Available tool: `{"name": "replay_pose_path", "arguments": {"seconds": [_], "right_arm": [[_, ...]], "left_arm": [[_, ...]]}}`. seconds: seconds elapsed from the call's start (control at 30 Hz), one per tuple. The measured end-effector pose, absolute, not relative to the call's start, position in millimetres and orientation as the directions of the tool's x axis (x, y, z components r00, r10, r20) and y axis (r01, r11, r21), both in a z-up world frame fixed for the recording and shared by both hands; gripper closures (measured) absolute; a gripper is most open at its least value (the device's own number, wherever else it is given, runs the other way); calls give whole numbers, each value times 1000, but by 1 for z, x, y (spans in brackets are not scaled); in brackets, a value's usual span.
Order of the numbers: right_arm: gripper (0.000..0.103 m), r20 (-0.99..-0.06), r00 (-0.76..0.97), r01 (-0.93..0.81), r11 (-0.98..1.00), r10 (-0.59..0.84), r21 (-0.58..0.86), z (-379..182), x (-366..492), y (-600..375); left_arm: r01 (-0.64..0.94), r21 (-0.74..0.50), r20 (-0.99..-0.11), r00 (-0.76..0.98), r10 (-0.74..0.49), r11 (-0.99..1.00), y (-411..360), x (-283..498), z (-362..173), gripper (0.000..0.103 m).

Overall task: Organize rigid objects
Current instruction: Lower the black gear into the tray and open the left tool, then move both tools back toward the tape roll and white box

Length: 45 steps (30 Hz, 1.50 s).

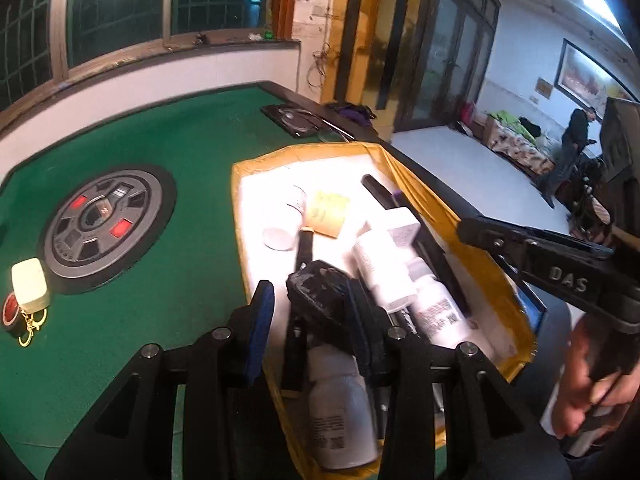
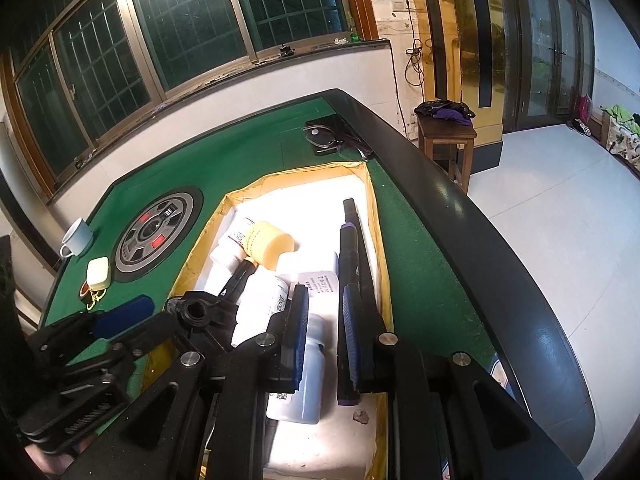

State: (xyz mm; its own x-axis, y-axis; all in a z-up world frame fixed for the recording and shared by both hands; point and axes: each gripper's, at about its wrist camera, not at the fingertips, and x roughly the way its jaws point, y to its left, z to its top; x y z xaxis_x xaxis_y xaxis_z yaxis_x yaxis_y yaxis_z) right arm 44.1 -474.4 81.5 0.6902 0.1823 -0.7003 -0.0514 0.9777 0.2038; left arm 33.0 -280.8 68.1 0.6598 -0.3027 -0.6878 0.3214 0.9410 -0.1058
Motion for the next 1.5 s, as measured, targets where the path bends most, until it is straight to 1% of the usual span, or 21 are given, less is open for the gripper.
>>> {"name": "replay_pose_path", "arguments": {"seconds": [0.1,0.17,0.23,0.3,0.5,0.8,0.83,0.93,0.97,1.03,1.1,1.13,1.17,1.2,1.23,1.27,1.37,1.4,1.43,1.47,1.5], "right_arm": [[87,-701,689,-53,978,182,201,81,43,-473],[87,-706,683,-59,978,188,202,81,44,-471],[87,-706,682,-65,977,191,202,81,44,-469],[87,-703,683,-70,976,197,206,82,43,-467],[87,-692,687,-88,971,222,224,85,40,-461],[87,-698,667,-151,964,263,219,86,39,-428],[85,-699,661,-164,962,271,218,86,38,-422],[71,-695,646,-224,949,316,223,88,36,-401],[71,-687,646,-250,943,333,222,91,34,-392],[71,-678,639,-305,928,364,212,95,30,-371],[70,-668,619,-365,905,412,220,98,29,-353],[64,-666,602,-401,888,441,226,100,29,-340],[53,-663,583,-433,870,469,235,101,30,-328],[46,-661,561,-464,851,499,248,100,32,-315],[32,-665,521,-502,822,535,268,99,37,-298],[30,-672,496,-519,808,551,279,96,39,-285],[30,-688,413,-547,767,597,337,88,62,-243],[30,-693,389,-542,759,607,361,83,71,-231],[30,-699,368,-530,756,613,384,78,82,-220],[30,-706,341,-519,751,621,409,73,94,-207],[30,-712,317,-519,743,627,423,68,102,-197]], "left_arm": [[302,-69,-689,675,-264,951,-282,38,63,69],[310,-48,-732,636,-245,950,-287,43,54,70],[362,-55,-752,598,-277,931,-295,41,44,69],[366,-49,-734,618,-282,929,-297,34,44,69],[363,-117,-684,645,-340,924,-276,26,67,69],[279,-153,-655,690,-309,948,-223,11,82,69],[266,-154,-647,701,-300,952,-216,8,84,69],[187,-145,-606,759,-237,972,-179,-1,91,69],[166,-144,-595,773,-220,976,-169,-4,92,68],[87,-133,-577,803,-149,987,-136,-8,93,59],[-1,-127,-553,831,-70,992,-103,-11,91,53],[-63,-116,-546,838,-11,991,-83,-12,88,53],[-128,-108,-552,832,47,986,-62,-10,84,53],[-160,-113,-560,826,70,981,-49,-9,80,53],[-201,-133,-571,816,91,970,-28,-6,74,53],[-256,-151,-586,801,122,955,-9,-3,67,53],[-355,-204,-601,781,169,912,30,-6,45,53],[-394,-204,-596,777,206,896,38,-8,37,53],[-440,-179,-620,745,247,880,46,-6,28,53],[-456,-185,-644,725,243,870,50,-4,26,53],[-454,-222,-652,727,215,863,55,-3,23,53]]}}
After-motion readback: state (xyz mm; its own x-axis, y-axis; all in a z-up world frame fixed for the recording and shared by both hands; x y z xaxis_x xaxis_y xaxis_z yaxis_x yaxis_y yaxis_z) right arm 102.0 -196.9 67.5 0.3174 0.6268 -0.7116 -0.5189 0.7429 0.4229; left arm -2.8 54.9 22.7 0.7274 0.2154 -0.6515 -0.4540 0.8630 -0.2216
